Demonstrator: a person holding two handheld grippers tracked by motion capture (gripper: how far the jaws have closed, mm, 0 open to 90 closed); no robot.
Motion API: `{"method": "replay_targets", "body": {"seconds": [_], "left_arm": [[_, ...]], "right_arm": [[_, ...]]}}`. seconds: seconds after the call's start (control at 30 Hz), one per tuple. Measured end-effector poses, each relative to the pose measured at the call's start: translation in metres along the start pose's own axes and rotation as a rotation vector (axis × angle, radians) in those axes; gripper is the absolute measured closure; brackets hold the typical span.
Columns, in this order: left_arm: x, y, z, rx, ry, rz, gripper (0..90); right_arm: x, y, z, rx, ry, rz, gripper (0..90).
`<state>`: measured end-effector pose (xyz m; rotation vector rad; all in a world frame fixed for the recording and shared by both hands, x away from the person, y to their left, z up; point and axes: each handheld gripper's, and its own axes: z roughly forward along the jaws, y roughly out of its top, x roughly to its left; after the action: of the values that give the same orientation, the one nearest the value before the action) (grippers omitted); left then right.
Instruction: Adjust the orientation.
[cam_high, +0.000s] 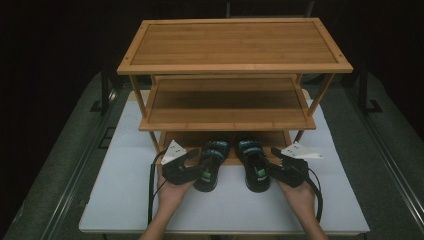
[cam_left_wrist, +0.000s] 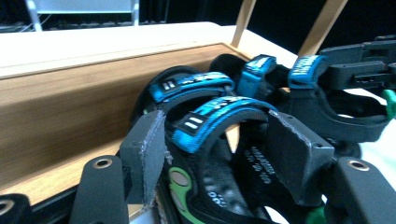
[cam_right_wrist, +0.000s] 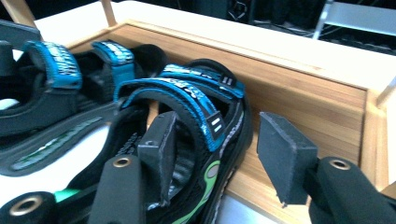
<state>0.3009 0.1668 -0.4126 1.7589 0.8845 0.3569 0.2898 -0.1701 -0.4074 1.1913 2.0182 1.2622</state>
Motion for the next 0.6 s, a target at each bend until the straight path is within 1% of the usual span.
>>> {"method": "replay_targets", "body": {"seconds": [0.07, 0.17, 0.23, 0.37, 0.43, 0.53, 0.6], "left_arm": [[-0.002, 0.000, -0.004, -0.014, 0.000, 0.002, 35.2], [-0.004, -0.001, -0.011, -0.032, -0.022, 0.006, 34.5], [-0.006, -0.001, -0.015, -0.040, -0.037, 0.012, 33.9], [-0.011, -0.001, -0.023, -0.041, -0.061, 0.044, 31.1], [-0.013, -0.002, -0.027, -0.043, -0.064, 0.058, 30.4], [-0.015, -0.003, -0.035, -0.050, -0.081, 0.063, 29.1], [-0.017, -0.005, -0.040, -0.046, -0.095, 0.080, 28.5]], "right_arm": [[0.000, 0.000, -0.006, -0.009, 0.007, 0.003, 45.2], [-0.001, -0.001, -0.015, -0.028, 0.014, -0.002, 43.6], [-0.003, -0.003, -0.020, -0.037, 0.031, 0.006, 42.3], [-0.005, -0.007, -0.031, -0.050, 0.057, 0.020, 40.0], [-0.005, -0.010, -0.037, -0.058, 0.072, 0.026, 39.3], [-0.005, -0.014, -0.045, -0.062, 0.094, 0.021, 36.7], [-0.005, -0.017, -0.050, -0.058, 0.113, 0.011, 34.8]]}}
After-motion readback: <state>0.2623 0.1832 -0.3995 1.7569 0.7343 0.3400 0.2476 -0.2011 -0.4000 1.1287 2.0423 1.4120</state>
